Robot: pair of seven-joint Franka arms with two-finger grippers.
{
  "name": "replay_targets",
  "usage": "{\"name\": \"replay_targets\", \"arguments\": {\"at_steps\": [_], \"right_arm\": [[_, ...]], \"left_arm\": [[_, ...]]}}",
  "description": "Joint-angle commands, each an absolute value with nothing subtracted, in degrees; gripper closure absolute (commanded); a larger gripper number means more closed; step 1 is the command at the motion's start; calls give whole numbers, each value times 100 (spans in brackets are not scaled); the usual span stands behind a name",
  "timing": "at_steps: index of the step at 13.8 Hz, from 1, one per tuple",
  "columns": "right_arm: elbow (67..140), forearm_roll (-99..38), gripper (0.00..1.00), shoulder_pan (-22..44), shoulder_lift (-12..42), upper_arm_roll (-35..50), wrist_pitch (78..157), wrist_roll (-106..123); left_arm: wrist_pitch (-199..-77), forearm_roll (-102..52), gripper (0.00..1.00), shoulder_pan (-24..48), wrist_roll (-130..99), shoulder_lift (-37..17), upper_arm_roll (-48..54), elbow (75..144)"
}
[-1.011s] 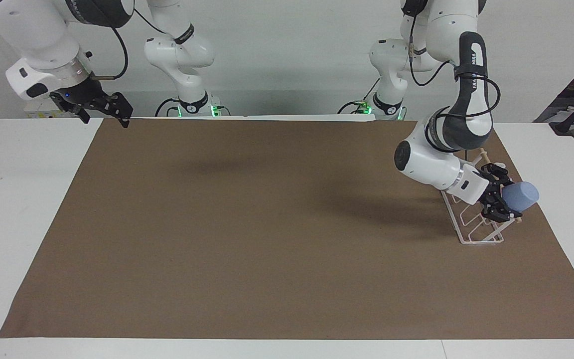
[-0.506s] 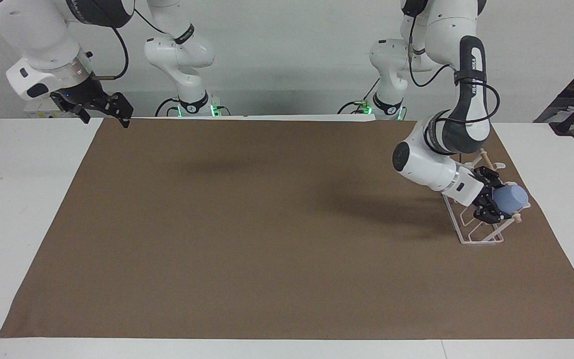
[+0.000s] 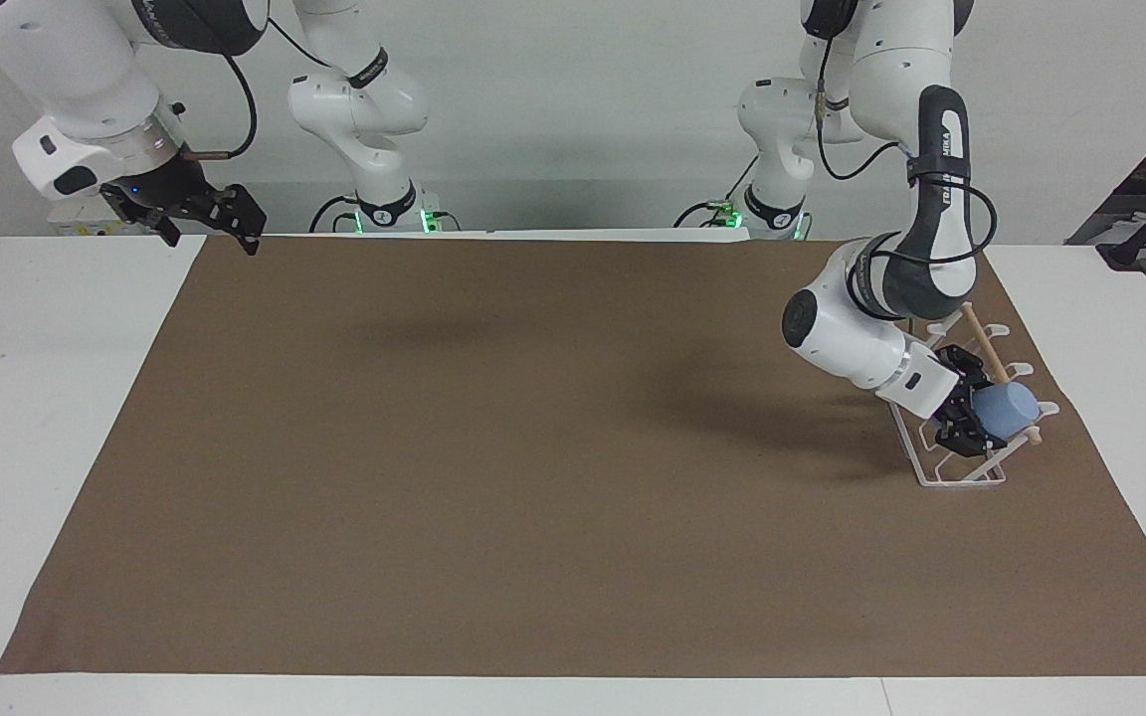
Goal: Hang cup on cup holder
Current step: 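Lower the cup onto the rack peg with the left gripper, then open the left gripper and lift away from the cup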
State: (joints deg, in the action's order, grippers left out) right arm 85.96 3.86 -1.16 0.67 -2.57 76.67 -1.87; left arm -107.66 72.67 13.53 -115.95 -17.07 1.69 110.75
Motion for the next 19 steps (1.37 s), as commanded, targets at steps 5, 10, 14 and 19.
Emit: {"name": "replay_targets", "arguments": {"at_steps": [5, 10, 14, 19], "right_arm": [[8657, 413, 0, -185, 35, -211, 7673, -35], [8649, 413, 0, -185, 35, -211, 7690, -44], [8648, 413, 0, -176, 35, -211, 7690, -44], [8648, 413, 0, -193, 35, -211, 7699, -44]], "left_arm": [[-10591, 6955, 0, 1283, -10997, -1652, 185, 10707], [-9792, 5260, 0, 1283, -8584, -1582, 185, 9223], [-9089, 4124, 0, 1274, -6745, -1565, 141, 8517], [-8886, 1763, 0, 775, -5461, -1319, 123, 8341]]}}
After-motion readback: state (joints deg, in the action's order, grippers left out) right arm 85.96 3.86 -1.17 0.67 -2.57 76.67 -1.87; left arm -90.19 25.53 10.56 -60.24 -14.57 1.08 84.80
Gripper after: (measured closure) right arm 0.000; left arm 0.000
